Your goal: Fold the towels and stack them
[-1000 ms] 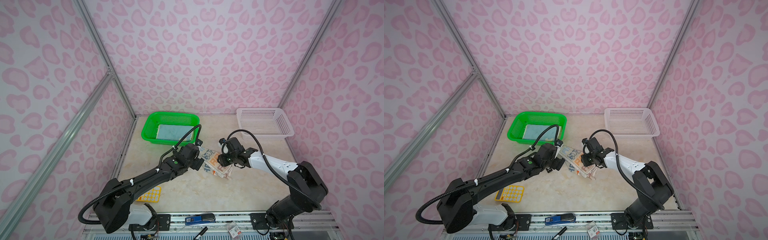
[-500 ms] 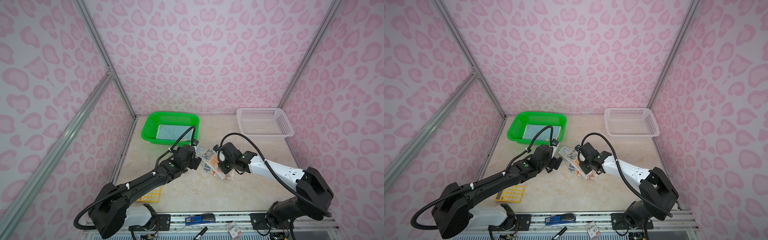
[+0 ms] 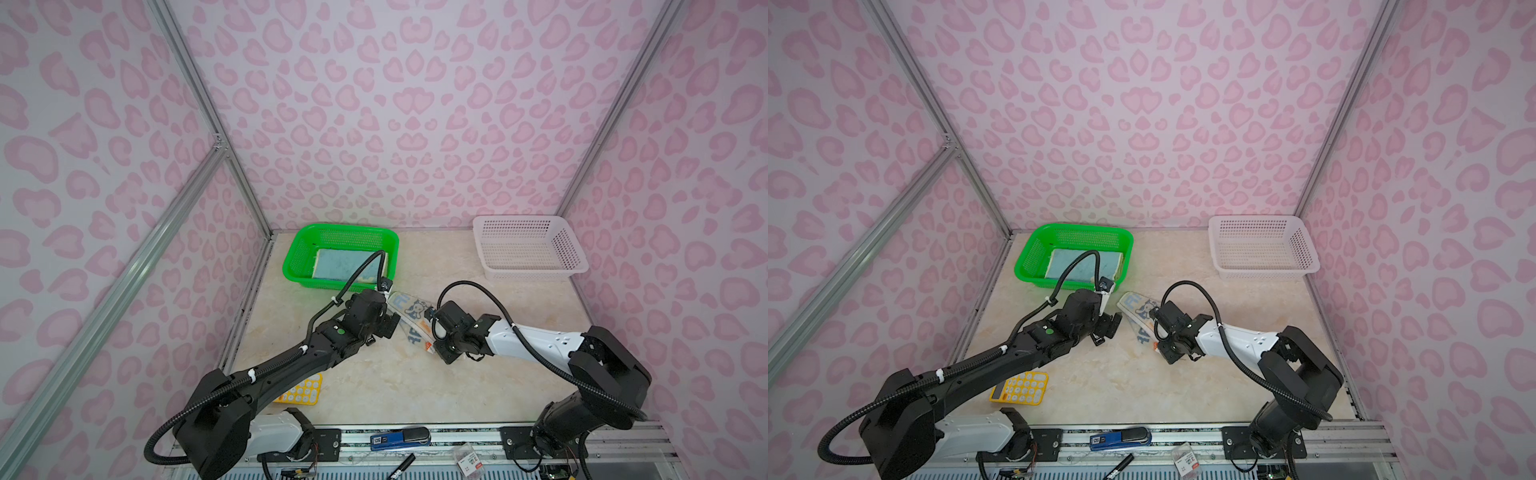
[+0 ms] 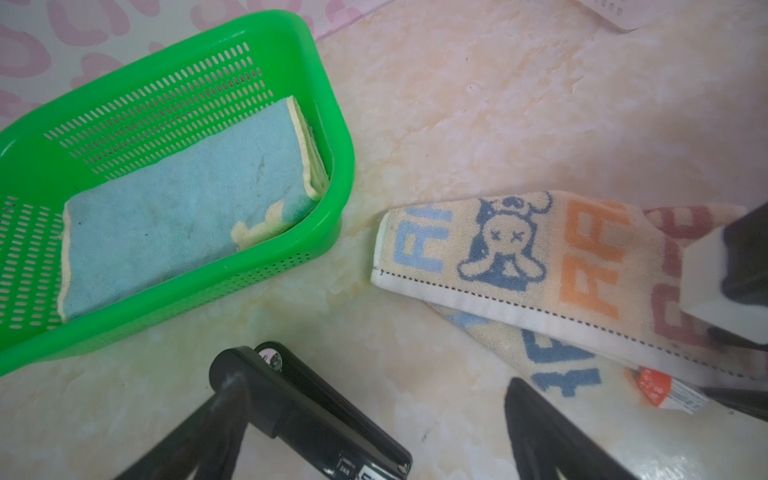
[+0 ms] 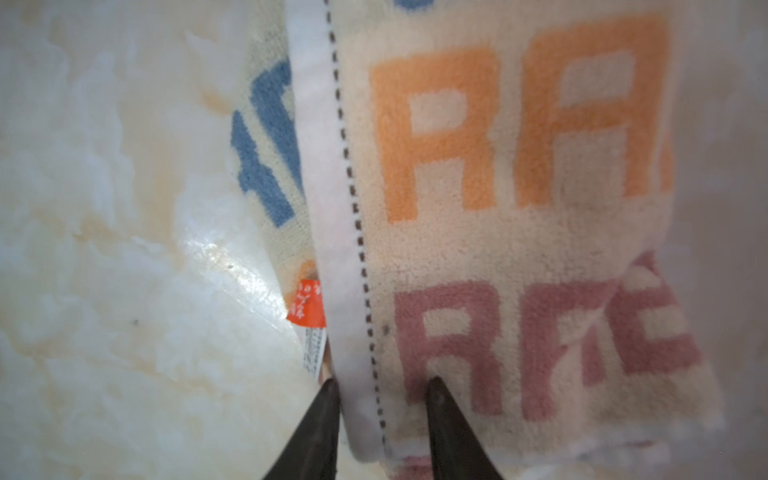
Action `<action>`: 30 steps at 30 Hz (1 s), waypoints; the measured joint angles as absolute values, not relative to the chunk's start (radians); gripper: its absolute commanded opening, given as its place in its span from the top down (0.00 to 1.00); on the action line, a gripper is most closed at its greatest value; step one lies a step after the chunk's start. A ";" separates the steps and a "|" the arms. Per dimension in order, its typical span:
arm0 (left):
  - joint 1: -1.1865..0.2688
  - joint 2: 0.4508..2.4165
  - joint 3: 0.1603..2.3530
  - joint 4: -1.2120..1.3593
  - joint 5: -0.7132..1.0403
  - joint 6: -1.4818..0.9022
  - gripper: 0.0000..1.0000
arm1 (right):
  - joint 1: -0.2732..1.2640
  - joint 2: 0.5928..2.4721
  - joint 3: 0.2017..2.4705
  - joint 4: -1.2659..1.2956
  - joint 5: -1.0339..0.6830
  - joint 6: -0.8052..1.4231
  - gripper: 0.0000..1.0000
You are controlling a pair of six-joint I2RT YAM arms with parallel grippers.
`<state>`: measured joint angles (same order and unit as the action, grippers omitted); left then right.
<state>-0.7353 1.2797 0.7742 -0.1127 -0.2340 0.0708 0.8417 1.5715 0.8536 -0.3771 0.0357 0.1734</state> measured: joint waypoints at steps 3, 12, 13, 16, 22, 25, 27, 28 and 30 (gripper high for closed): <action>-0.735 1.280 0.774 -0.113 -0.233 0.070 0.03 | 0.842 1.584 0.861 -0.374 0.046 0.176 0.76; -0.735 1.288 0.776 -0.113 -0.215 0.071 0.02 | 0.827 1.562 0.862 -0.362 0.056 0.188 1.00; -0.735 1.291 0.777 -0.115 -0.213 0.071 0.02 | 0.823 1.554 0.862 -0.360 0.056 0.188 1.00; -0.735 1.309 0.793 -0.128 -0.207 0.083 0.02 | 0.806 1.529 0.862 -0.361 0.059 0.189 1.00; -0.743 1.366 0.842 -0.136 -0.162 0.163 0.02 | 0.782 1.493 0.878 -0.373 0.083 0.188 1.00; -0.763 1.392 0.842 -0.119 -0.130 0.240 0.02 | 0.757 1.474 0.888 -0.376 0.088 0.192 1.00; -0.778 1.411 0.837 -0.078 -0.105 0.303 0.02 | 0.733 1.463 0.897 -0.376 0.089 0.202 1.00; -0.784 1.421 0.833 -0.054 -0.094 0.333 0.02 | 0.724 1.459 0.900 -0.376 0.089 0.207 1.00; -0.795 1.450 0.828 -0.009 -0.068 0.397 0.02 | 0.703 1.450 0.908 -0.376 0.088 0.216 1.00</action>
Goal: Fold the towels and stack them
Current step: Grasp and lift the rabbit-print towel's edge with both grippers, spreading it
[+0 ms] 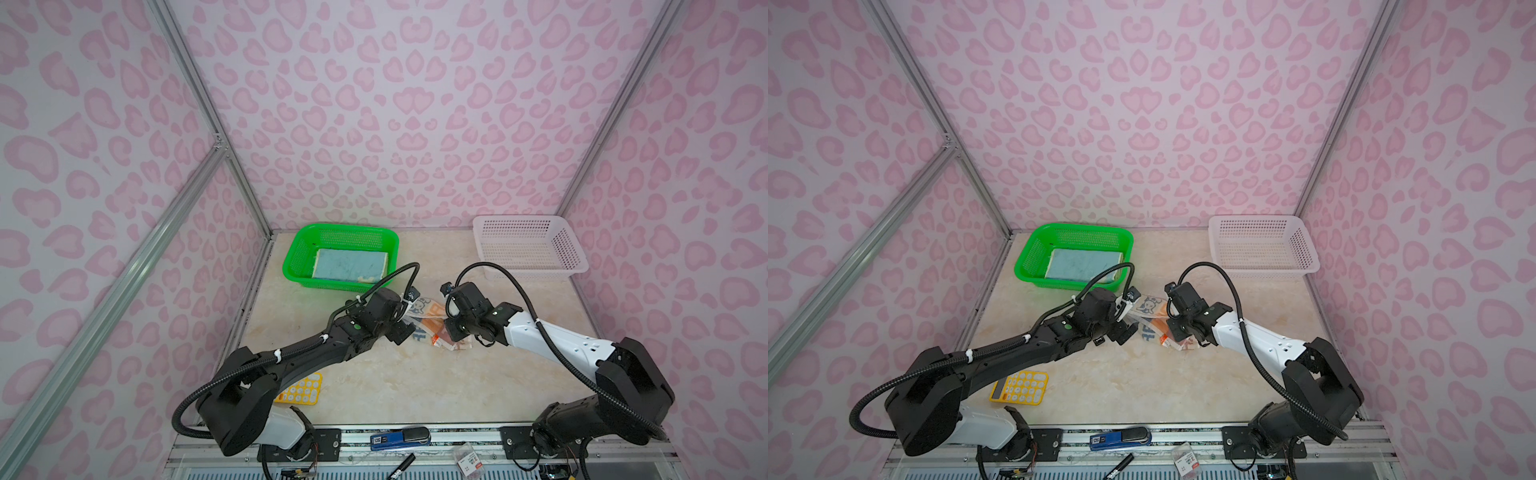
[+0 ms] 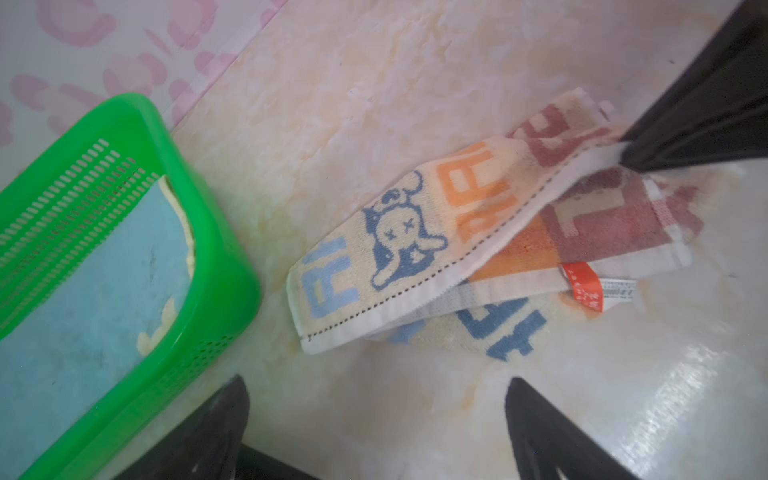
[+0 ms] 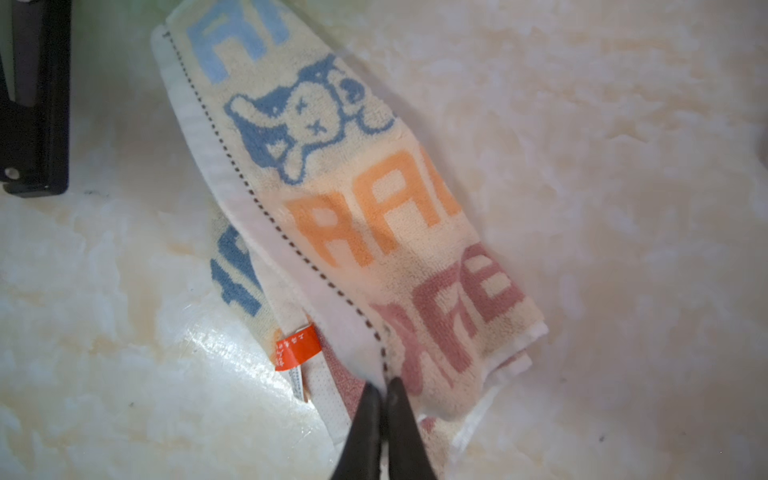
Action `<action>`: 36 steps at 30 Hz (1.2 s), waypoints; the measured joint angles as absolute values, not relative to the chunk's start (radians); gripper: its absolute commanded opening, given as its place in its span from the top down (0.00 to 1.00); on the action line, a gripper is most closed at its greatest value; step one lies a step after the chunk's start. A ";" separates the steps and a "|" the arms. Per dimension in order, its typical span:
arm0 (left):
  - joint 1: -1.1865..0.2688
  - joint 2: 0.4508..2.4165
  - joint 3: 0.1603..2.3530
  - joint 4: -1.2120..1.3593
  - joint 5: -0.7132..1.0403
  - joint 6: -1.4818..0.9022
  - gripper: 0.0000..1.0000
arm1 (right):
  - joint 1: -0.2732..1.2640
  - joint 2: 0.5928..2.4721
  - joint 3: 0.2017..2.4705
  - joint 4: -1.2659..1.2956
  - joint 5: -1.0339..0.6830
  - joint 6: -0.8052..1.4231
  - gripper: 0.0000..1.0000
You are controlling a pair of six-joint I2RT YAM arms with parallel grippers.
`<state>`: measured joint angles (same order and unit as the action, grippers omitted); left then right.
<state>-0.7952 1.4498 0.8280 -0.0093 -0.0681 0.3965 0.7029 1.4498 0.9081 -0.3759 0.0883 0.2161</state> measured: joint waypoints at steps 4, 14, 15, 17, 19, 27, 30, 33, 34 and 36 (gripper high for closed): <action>-0.801 1.528 0.850 0.055 -0.051 0.474 0.00 | 0.672 1.435 0.912 -0.375 0.072 0.221 1.00; -0.795 1.780 1.031 0.094 -0.090 0.580 0.05 | 0.625 1.399 0.912 -0.375 0.051 0.223 1.00; -0.788 1.795 1.045 0.093 -0.096 0.588 0.05 | 0.622 1.395 0.910 -0.375 0.046 0.222 1.00; -0.769 1.815 1.066 0.082 -0.108 0.600 0.06 | 0.615 1.389 0.908 -0.375 0.044 0.219 1.00; -0.745 1.823 1.077 0.067 -0.114 0.602 0.07 | 0.608 1.383 0.906 -0.376 0.044 0.216 1.00; -0.670 1.845 1.106 0.038 -0.108 0.601 0.21 | 0.590 1.376 0.905 -0.376 0.037 0.213 1.00; -0.664 1.867 1.119 0.024 -0.115 0.601 0.32 | 0.589 1.377 0.905 -0.378 0.036 0.213 1.00; -0.655 1.881 1.131 -0.003 -0.120 0.602 0.54 | 0.588 1.379 0.905 -0.383 0.025 0.212 1.00; -0.654 1.883 1.134 -0.010 -0.123 0.602 0.62 | 0.588 1.382 0.905 -0.383 0.025 0.212 1.00; -0.652 1.883 1.139 -0.018 -0.129 0.601 0.83 | 0.587 1.393 0.903 -0.381 0.017 0.212 1.00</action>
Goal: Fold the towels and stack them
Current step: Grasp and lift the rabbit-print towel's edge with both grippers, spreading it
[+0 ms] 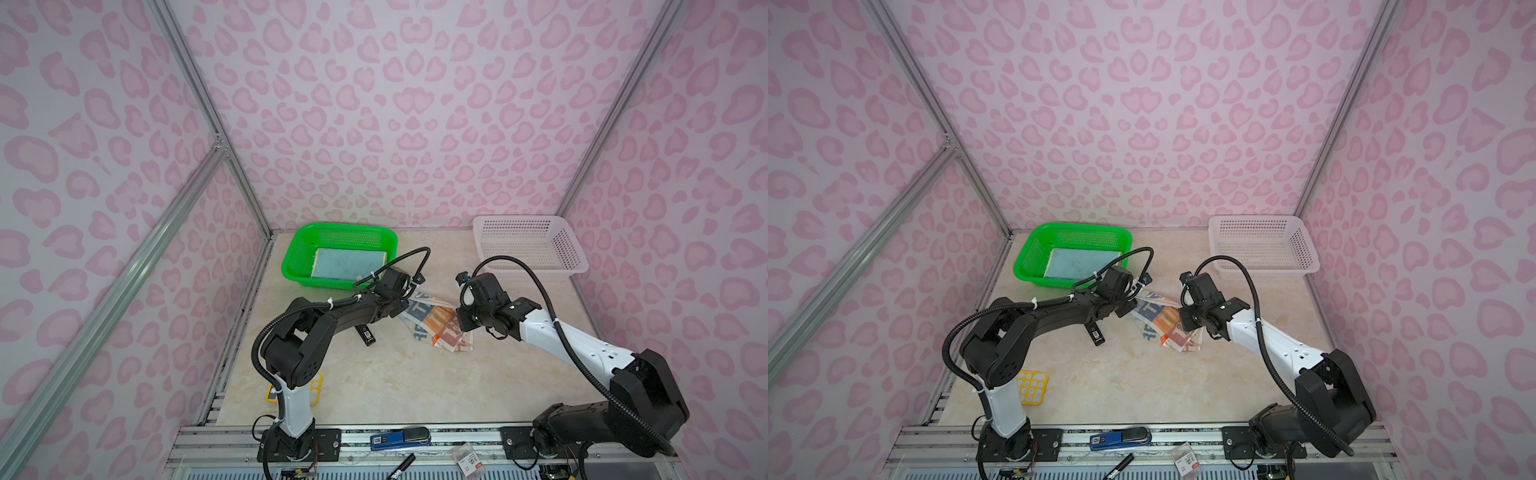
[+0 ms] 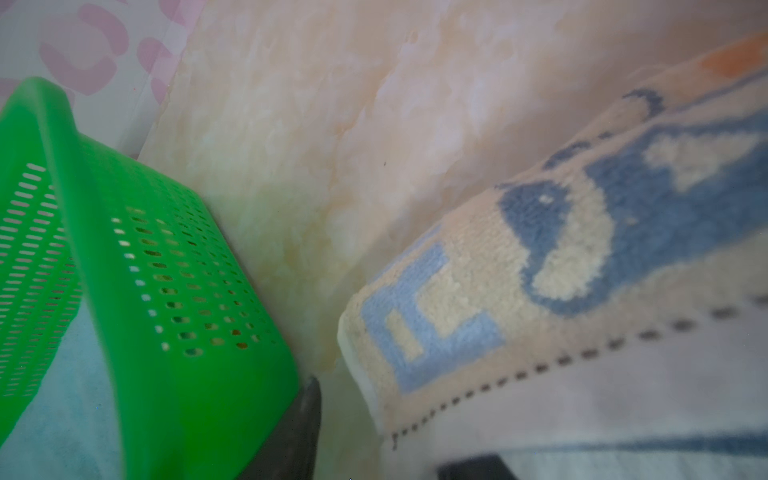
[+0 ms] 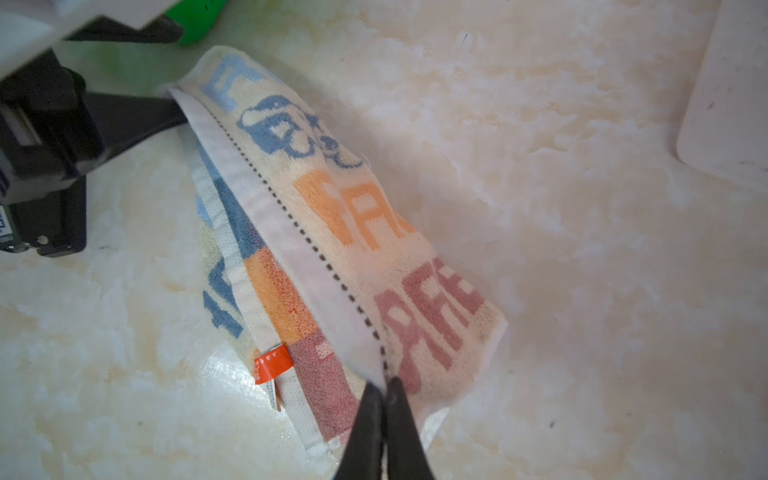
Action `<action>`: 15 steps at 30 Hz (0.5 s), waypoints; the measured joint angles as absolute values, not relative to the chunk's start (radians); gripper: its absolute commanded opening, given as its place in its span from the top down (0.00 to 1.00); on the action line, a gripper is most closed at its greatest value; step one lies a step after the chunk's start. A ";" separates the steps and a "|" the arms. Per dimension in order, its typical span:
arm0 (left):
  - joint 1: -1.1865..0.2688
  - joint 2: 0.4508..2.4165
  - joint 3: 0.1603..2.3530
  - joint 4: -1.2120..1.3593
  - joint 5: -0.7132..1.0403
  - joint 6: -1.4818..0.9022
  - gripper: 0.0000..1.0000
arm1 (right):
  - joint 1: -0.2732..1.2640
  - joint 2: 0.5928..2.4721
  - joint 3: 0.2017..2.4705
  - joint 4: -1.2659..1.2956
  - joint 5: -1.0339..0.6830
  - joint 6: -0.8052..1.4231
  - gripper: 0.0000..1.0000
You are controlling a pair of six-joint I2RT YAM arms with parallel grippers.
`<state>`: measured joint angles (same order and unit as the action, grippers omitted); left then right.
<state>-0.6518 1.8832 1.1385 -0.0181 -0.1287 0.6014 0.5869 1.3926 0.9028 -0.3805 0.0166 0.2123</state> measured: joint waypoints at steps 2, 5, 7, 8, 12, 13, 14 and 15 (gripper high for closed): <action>-0.651 1.883 1.142 -0.023 -0.130 0.598 0.97 | 0.587 1.410 0.889 -0.362 0.011 0.213 0.99; -0.653 1.883 1.147 -0.032 -0.130 0.594 0.97 | 0.587 1.447 0.862 -0.328 -0.009 0.224 0.98; -0.653 1.882 1.152 -0.034 -0.130 0.589 0.97 | 0.587 1.475 0.847 -0.299 -0.013 0.234 0.97; -0.653 1.881 1.158 -0.036 -0.124 0.583 0.97 | 0.587 1.489 0.839 -0.282 -0.017 0.243 0.95; -0.655 1.870 1.176 -0.053 -0.105 0.569 0.97 | 0.587 1.537 0.825 -0.228 -0.026 0.268 0.84; -0.655 1.868 1.181 -0.057 -0.102 0.567 0.97 | 0.587 1.546 0.824 -0.215 -0.026 0.271 0.82; -0.655 1.868 1.188 -0.062 -0.097 0.563 0.97 | 0.587 1.554 0.822 -0.200 -0.026 0.276 0.79; -0.655 1.868 1.194 -0.066 -0.091 0.558 0.97 | 0.587 1.560 0.822 -0.190 -0.026 0.277 0.78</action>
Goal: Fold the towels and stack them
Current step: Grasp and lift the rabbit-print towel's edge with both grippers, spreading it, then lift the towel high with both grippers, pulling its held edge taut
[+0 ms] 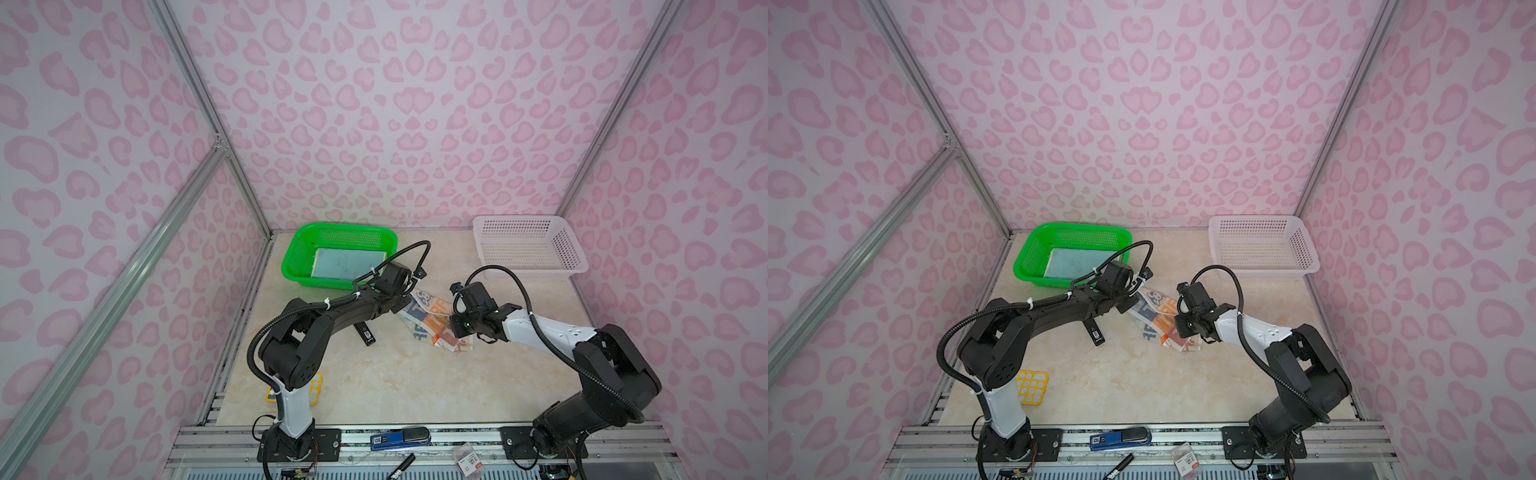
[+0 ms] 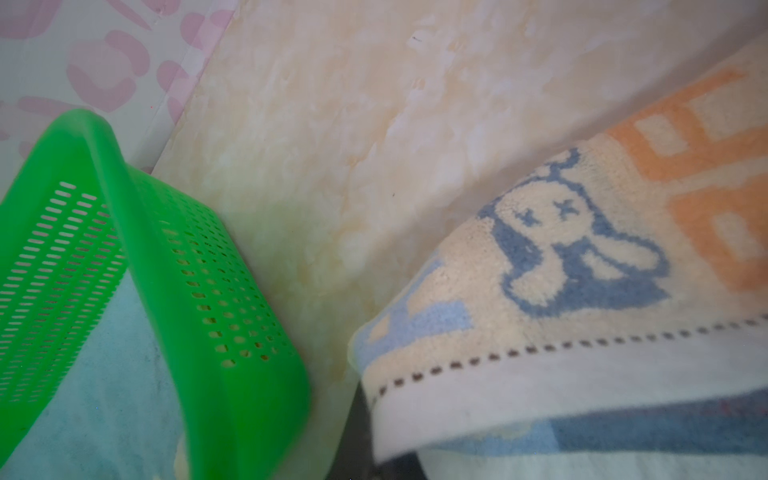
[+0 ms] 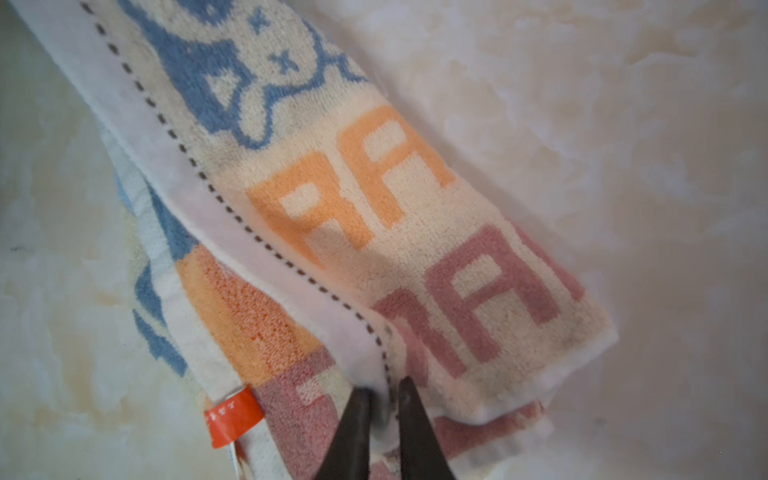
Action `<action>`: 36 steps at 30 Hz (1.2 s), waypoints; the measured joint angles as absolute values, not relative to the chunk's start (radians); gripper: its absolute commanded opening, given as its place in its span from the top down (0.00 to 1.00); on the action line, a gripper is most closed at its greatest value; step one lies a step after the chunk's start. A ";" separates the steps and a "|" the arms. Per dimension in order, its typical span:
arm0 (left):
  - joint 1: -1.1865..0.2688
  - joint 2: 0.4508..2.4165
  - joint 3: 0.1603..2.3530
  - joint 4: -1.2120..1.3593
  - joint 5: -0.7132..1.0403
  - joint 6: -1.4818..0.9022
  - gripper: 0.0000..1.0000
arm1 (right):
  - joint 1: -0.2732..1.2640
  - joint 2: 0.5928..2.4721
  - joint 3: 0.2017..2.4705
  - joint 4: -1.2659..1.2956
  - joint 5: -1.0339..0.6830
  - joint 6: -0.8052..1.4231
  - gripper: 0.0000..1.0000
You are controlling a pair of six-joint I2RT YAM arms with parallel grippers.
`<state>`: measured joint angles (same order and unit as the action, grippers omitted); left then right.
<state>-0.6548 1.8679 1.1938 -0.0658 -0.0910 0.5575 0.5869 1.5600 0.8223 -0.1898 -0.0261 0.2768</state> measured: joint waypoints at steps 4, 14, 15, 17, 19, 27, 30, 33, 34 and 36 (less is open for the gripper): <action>-0.659 1.868 1.211 -0.084 -0.088 0.557 0.97 | 0.587 1.586 0.825 -0.157 -0.027 0.278 0.72; -0.662 1.868 1.227 -0.110 -0.089 0.552 0.97 | 0.588 1.630 0.831 -0.147 0.021 0.297 0.77; -0.662 1.868 1.227 -0.111 -0.089 0.552 0.97 | 0.588 1.631 0.831 -0.146 0.031 0.302 0.84; -0.662 1.868 1.227 -0.113 -0.089 0.552 0.97 | 0.588 1.629 0.828 -0.143 0.054 0.312 0.89; -0.663 1.868 1.227 -0.113 -0.089 0.552 0.97 | 0.588 1.618 0.826 -0.144 0.071 0.319 0.95; -0.664 1.823 1.279 -0.158 -0.086 0.515 0.97 | 0.561 1.497 0.884 -0.211 0.158 0.294 1.00; -0.667 1.799 1.343 -0.196 -0.090 0.473 0.97 | 0.539 1.434 0.941 -0.266 0.205 0.269 1.00; -0.667 1.768 1.413 -0.241 -0.109 0.430 0.97 | 0.517 1.368 1.000 -0.300 0.234 0.236 1.00; -0.668 1.760 1.442 -0.260 -0.115 0.414 0.97 | 0.513 1.348 1.016 -0.306 0.241 0.220 1.00; -0.668 1.742 1.506 -0.294 -0.127 0.382 0.97 | 0.504 1.307 1.059 -0.318 0.252 0.185 1.00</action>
<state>-0.6678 1.7416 1.5059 -0.2939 -0.1268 0.3824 0.5037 1.3067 1.0592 -0.3180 0.2516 0.1852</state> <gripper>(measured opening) 0.060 0.050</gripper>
